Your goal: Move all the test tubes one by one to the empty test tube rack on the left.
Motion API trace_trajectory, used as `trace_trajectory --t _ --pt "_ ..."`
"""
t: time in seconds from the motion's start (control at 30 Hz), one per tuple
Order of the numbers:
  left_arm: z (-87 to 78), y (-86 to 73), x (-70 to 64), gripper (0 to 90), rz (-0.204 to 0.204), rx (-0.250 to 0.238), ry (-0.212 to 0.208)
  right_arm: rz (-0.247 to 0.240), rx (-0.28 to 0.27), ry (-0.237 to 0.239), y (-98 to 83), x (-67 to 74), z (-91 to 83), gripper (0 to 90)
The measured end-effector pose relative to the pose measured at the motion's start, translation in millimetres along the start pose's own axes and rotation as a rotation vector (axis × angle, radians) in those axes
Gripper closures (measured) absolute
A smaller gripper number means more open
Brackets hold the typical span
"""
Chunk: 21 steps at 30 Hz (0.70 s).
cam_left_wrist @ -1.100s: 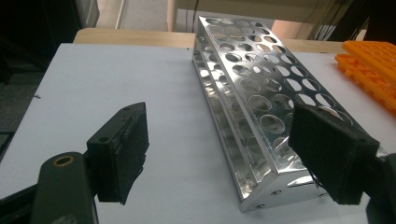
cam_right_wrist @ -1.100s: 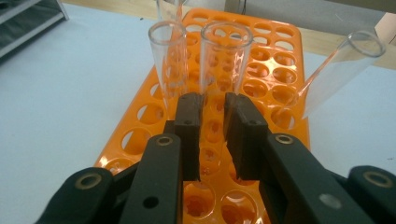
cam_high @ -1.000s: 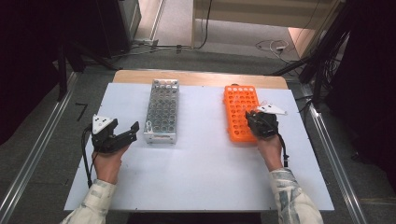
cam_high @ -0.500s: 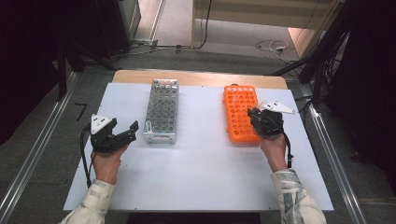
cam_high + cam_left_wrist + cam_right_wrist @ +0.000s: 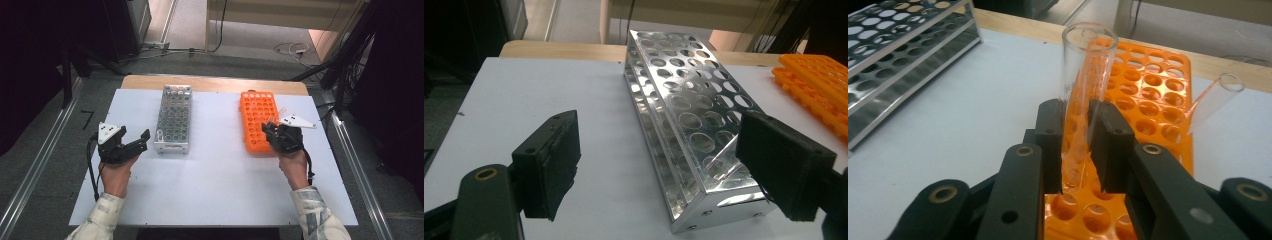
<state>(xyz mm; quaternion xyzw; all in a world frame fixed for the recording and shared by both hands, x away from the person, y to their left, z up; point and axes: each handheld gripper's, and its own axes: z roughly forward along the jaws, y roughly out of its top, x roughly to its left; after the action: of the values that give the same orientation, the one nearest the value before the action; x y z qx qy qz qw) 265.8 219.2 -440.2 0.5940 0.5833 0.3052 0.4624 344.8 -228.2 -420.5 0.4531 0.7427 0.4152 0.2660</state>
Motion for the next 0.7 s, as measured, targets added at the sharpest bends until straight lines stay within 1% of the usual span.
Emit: trace_trajectory --t 0.2,0.3,0.4,0.5,0.57,0.7 --pt "-0.3 -0.2 -0.6 18.0 -0.003 0.004 -0.003 -0.006 0.000 0.039 -0.4 11.0 -6.6 73.1" --pt "-2.8 1.1 -2.8 18.1 -0.001 -0.009 -0.007 -0.030 0.013 0.056 -2.0 19.3 -6.0 73.1" --pt "-3.2 1.2 -5.1 18.1 0.005 -0.007 -0.009 -0.042 0.013 0.076 -1.4 26.3 -5.9 73.1" --pt "-4.0 1.4 -7.5 18.1 0.008 -0.009 -0.020 -0.050 0.017 0.101 -0.7 33.3 -5.5 73.1" --pt "-4.9 2.0 -9.6 18.1 0.010 -0.010 -0.024 -0.064 0.018 0.113 -0.3 37.9 -4.4 73.1" --pt "-6.1 2.8 -13.2 18.1 0.017 -0.011 -0.042 -0.074 0.025 0.137 -0.2 46.1 -1.7 73.1"
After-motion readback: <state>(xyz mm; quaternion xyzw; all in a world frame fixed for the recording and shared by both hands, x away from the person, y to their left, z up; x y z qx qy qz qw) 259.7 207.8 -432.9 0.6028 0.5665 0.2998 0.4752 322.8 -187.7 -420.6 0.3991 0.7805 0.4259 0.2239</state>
